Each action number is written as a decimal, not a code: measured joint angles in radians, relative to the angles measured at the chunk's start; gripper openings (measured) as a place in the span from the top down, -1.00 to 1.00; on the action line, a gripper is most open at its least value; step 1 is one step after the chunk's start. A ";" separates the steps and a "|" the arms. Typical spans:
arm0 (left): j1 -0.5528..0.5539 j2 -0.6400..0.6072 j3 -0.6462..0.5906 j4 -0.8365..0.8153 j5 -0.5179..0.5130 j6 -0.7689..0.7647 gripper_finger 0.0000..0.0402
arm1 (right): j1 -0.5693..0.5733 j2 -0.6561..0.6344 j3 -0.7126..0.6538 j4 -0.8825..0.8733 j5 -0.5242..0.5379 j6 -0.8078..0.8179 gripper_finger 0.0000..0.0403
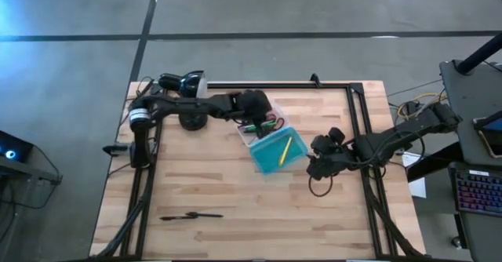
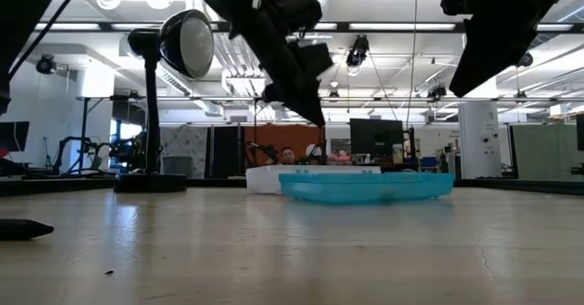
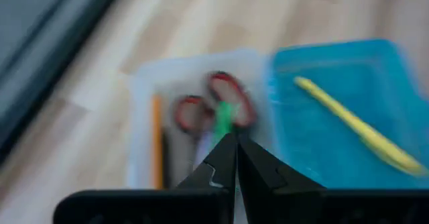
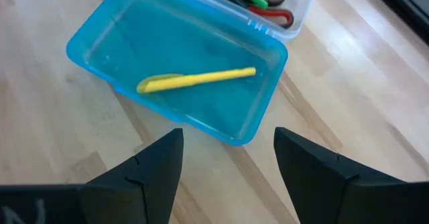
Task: Pick & place school supplies into a supply box
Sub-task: Put the right black pen into the supply box, then put the black pen into the supply box, then close the supply box
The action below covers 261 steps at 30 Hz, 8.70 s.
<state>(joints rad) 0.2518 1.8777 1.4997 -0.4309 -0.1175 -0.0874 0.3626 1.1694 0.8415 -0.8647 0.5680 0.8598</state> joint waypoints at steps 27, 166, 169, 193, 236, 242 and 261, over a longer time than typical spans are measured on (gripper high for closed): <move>-0.892 -0.333 -0.506 -0.112 0.048 -0.524 0.41 | -0.032 -0.001 -0.012 0.059 -0.024 -0.021 -0.11; -1.023 -0.192 -0.705 -0.211 0.113 -0.848 0.93 | -0.129 0.013 -0.041 0.138 -0.098 -0.028 -0.11; -0.932 -0.204 -0.716 -0.195 0.125 -0.805 0.94 | -0.130 0.013 -0.041 0.137 -0.098 -0.029 -0.11; -0.158 -0.224 -0.243 0.067 -0.161 -0.193 0.97 | -0.123 0.013 -0.041 0.139 -0.026 0.037 -0.11; 0.220 0.066 -0.143 0.076 -0.382 -0.112 0.60 | 0.063 0.250 -0.141 0.508 -0.334 0.845 -0.11; 0.215 0.066 -0.251 0.138 -0.336 -0.131 0.60 | 0.063 0.341 -0.103 0.507 -0.342 0.846 -0.11; -0.014 0.066 -0.294 0.096 -0.187 -0.463 0.60 | 0.064 0.349 -0.092 0.399 -0.311 0.819 -0.11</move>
<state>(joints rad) 0.2379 1.9433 1.2055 -0.3349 -0.3044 -0.5505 0.4265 1.5182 0.7498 -0.4662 0.2575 1.6787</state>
